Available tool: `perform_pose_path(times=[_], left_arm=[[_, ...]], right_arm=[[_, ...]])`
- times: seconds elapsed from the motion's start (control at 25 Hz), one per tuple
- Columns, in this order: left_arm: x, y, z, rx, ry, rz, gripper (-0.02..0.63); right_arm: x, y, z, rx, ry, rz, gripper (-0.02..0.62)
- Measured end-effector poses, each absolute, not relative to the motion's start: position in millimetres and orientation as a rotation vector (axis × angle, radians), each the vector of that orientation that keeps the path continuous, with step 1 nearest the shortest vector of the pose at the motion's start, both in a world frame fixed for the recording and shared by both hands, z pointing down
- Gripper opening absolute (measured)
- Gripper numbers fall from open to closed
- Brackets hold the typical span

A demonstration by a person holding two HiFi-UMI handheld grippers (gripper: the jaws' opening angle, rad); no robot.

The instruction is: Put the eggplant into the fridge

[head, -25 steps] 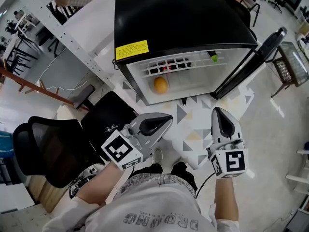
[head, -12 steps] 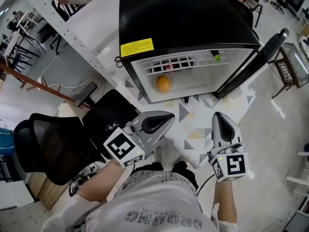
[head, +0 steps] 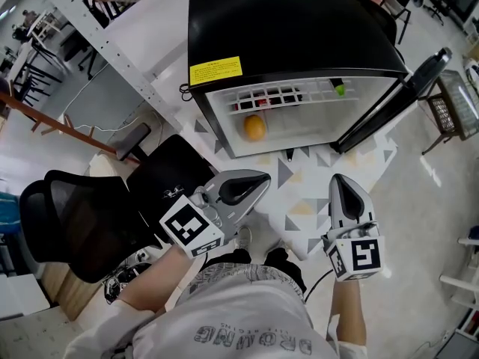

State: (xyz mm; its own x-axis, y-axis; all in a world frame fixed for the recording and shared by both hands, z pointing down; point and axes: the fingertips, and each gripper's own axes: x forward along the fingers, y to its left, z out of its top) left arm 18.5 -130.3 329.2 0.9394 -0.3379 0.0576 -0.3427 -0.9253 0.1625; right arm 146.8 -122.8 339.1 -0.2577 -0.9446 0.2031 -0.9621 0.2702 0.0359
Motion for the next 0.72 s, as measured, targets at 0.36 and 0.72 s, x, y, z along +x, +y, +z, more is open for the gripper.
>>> perform_pose_path(times=[0.36,0.72], left_arm=[[19.9,-131.7,329.2,2.916,-0.536,0.030,0.006],[24.0,-131.8,329.3,2.912,-0.541,0.028,0.006]], right_arm=[[146.3,-124.1,338.2,1.766,-2.360,0.141,0.002],[151.8,-126.5,341.2,1.761,-2.358,0.153,0.002]])
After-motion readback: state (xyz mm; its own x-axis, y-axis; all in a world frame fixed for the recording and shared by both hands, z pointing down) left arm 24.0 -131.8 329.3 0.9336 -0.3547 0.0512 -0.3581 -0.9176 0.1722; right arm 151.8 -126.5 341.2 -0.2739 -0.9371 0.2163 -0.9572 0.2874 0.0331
